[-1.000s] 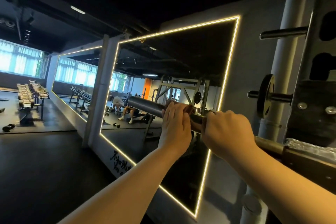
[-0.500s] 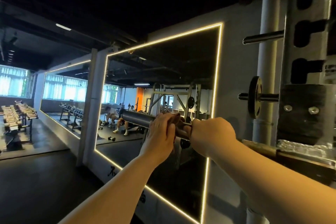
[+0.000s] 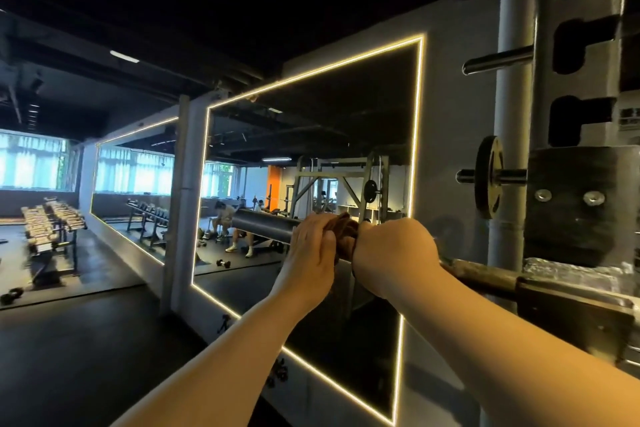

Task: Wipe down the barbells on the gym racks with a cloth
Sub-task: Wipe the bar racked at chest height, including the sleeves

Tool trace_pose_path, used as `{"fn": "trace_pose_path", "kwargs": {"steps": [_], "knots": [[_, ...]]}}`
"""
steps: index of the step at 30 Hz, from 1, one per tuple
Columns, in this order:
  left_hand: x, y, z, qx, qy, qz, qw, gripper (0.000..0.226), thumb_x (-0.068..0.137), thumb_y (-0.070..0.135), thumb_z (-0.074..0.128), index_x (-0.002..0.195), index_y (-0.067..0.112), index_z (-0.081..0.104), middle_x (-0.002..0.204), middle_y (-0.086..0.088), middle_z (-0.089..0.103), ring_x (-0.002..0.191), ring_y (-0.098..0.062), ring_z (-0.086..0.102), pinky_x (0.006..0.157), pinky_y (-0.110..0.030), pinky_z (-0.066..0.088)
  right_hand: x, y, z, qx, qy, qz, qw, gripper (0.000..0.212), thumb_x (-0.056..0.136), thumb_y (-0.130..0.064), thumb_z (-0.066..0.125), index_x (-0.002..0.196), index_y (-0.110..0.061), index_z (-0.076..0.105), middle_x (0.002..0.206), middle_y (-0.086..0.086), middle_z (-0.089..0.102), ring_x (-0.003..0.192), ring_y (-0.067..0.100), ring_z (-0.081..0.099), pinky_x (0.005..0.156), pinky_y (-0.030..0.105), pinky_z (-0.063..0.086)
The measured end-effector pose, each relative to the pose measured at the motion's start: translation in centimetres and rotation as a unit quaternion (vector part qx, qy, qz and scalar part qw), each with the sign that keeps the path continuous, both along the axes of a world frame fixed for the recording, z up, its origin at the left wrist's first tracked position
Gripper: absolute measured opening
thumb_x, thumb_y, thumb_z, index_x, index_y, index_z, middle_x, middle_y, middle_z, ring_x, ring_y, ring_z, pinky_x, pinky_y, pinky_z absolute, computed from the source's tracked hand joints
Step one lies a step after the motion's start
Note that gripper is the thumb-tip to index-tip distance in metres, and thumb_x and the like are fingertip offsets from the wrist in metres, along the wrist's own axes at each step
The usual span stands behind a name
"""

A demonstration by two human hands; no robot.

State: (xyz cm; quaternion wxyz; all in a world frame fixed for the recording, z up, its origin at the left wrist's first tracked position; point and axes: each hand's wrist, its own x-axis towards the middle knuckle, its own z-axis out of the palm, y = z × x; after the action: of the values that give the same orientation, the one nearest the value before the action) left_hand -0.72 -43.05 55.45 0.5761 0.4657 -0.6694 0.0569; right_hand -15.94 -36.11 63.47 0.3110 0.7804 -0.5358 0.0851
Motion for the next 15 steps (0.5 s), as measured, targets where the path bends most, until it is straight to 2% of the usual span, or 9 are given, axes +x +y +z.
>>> {"fn": "trace_pose_path", "kwargs": {"steps": [3,7,8,11,13,15], "knots": [[1.6,-1.1,0.8,0.019,0.030,0.032,0.999,0.031,0.104,0.044,0.024,0.120,0.034,0.048,0.118,0.009,0.051,0.117,-0.011,0.048,0.105,-0.047,0.045,0.1,-0.4,-0.7,-0.018,-0.023,0.004,1.000,0.024,0.103,-0.034,0.043,0.115,-0.016,0.054,0.088,0.002,0.062,0.081,0.022,0.061,0.084,0.038,0.054],[0.1,-1.0,1.8,0.029,0.090,0.066,0.993,0.021,0.108,0.027,0.030,0.114,0.026,0.050,0.114,0.006,0.049,0.110,-0.011,0.043,0.104,-0.042,0.042,0.2,-0.4,-0.1,0.010,-0.016,-0.006,1.000,0.026,0.104,-0.030,0.044,0.116,-0.012,0.058,0.094,0.005,0.063,0.086,0.024,0.061,0.077,0.035,0.052],[-0.5,-0.6,1.8,0.022,0.084,0.070,0.994,0.021,0.108,0.025,0.030,0.115,0.025,0.050,0.115,0.007,0.048,0.110,-0.009,0.041,0.104,-0.039,0.040,0.2,-0.3,0.1,0.015,-0.010,-0.010,1.000,0.028,0.104,-0.029,0.044,0.119,-0.011,0.058,0.098,0.006,0.064,0.089,0.025,0.062,0.078,0.036,0.052],[-1.5,0.7,0.5,-0.010,0.037,0.048,0.998,0.024,0.109,0.024,0.029,0.121,0.025,0.049,0.118,0.009,0.047,0.111,-0.003,0.040,0.102,-0.030,0.036,0.4,-0.1,-0.2,-0.008,0.031,0.000,0.999,0.028,0.105,-0.031,0.045,0.118,-0.011,0.060,0.101,0.006,0.066,0.094,0.026,0.064,0.092,0.042,0.054],[-1.4,0.8,-0.3,-0.024,0.010,0.028,0.999,0.028,0.108,0.030,0.028,0.126,0.027,0.049,0.121,0.011,0.047,0.115,-0.002,0.043,0.102,-0.028,0.037,0.2,-0.1,-0.5,-0.016,0.055,0.007,0.998,0.025,0.106,-0.030,0.046,0.111,-0.012,0.062,0.091,0.004,0.062,0.083,0.022,0.060,0.089,0.039,0.053],[-0.7,0.5,-0.2,-0.032,-0.003,0.041,0.999,0.034,0.106,0.039,0.026,0.127,0.028,0.050,0.119,0.011,0.050,0.116,-0.004,0.046,0.102,-0.031,0.040,0.2,-0.3,-0.4,-0.013,0.056,0.002,0.998,0.023,0.105,-0.029,0.047,0.111,-0.012,0.062,0.092,0.004,0.062,0.084,0.022,0.061,0.089,0.038,0.053]]}}
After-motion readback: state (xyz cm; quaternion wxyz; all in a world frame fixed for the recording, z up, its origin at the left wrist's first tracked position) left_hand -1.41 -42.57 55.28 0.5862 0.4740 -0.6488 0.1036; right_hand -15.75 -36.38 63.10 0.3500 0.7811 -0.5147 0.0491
